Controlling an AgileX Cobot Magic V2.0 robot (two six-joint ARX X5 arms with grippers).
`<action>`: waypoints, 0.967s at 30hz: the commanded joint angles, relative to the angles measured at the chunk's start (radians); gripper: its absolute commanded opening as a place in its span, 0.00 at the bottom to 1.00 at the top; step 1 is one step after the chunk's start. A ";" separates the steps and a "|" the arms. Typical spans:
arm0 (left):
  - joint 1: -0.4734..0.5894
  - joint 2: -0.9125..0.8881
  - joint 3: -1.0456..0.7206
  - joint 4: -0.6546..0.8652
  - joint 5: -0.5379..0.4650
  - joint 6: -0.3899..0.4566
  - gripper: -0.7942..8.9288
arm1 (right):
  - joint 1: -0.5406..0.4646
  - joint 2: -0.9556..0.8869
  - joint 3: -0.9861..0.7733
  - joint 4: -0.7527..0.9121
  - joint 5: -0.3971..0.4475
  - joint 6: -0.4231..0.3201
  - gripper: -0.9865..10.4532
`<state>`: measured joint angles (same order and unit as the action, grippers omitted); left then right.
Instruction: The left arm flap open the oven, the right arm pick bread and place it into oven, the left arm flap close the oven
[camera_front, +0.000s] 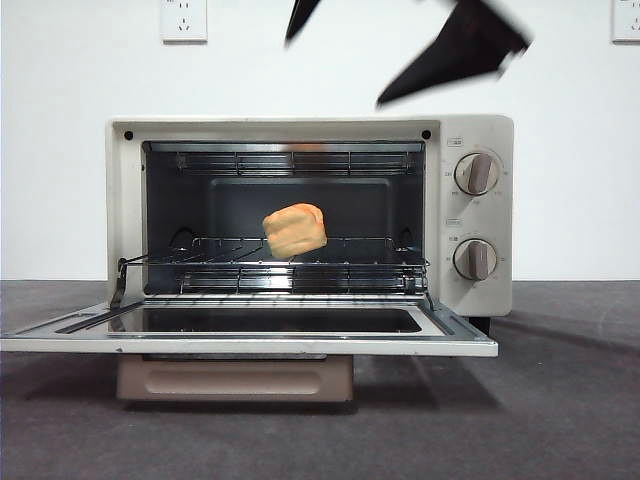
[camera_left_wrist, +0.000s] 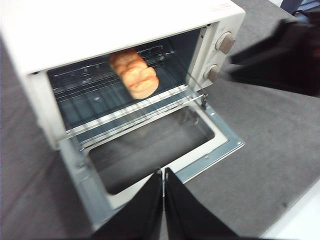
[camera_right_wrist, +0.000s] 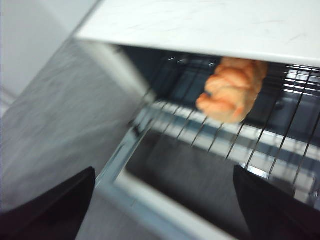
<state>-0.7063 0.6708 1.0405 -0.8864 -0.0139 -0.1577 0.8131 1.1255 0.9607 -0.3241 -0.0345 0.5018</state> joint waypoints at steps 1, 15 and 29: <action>0.002 0.058 0.019 0.038 0.071 -0.026 0.09 | 0.010 -0.097 0.019 -0.114 -0.057 -0.091 0.47; 0.448 0.285 -0.035 0.171 0.673 -0.048 0.09 | 0.008 -0.521 0.019 -0.561 -0.069 -0.138 0.47; 0.696 0.347 -0.485 0.521 0.717 -0.249 0.09 | 0.008 -0.665 0.021 -0.656 -0.071 -0.109 0.47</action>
<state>-0.0216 1.0039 0.5663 -0.3920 0.6991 -0.3656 0.8131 0.4576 0.9627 -0.9859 -0.1055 0.3824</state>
